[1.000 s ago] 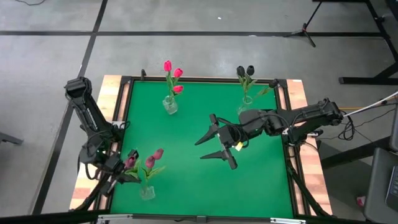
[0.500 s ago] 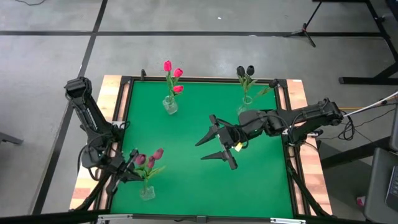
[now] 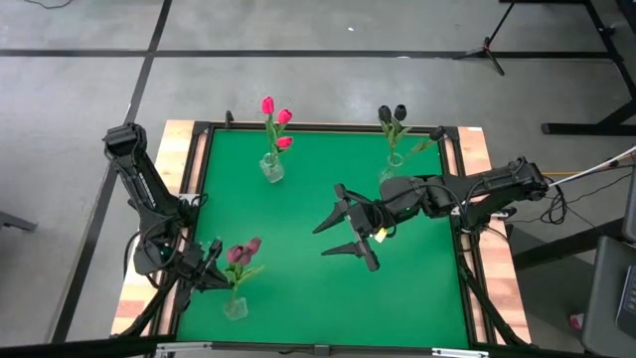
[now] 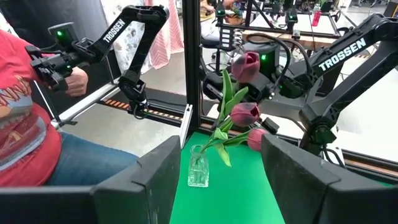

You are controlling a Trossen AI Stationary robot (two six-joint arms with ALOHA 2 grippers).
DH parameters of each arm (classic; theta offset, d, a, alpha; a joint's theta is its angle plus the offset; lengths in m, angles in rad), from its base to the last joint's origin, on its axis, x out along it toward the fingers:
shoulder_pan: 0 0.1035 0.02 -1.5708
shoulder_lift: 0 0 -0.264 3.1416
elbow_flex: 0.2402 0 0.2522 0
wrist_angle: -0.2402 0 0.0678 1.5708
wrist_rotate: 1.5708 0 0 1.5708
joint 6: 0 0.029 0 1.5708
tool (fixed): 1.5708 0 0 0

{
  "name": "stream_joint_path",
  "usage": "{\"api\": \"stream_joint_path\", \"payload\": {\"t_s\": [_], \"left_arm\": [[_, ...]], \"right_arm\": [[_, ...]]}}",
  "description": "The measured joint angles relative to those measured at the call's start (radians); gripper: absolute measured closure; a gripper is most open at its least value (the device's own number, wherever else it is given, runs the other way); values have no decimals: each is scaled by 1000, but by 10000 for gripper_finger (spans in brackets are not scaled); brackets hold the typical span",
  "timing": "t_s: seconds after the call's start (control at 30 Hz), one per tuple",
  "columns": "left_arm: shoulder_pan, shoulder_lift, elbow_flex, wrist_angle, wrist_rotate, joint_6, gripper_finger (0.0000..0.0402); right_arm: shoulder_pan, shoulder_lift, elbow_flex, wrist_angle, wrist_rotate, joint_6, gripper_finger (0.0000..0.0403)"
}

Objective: Sort flowers into vase by color
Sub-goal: Put the dark red flower into the bottom transparent flower vase

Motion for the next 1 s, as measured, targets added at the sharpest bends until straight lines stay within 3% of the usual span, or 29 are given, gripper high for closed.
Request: {"api": "stream_joint_path", "payload": {"t_s": [0.57, 1.0], "left_arm": [[0, 0, 0, -43, 13, -3, 400], [-4, -1, 0, -40, 22, -6, 325]], "right_arm": [[0, 0, 0, -29, -14, 23, 182], [0, 0, 0, -39, -52, 28, 182]]}}
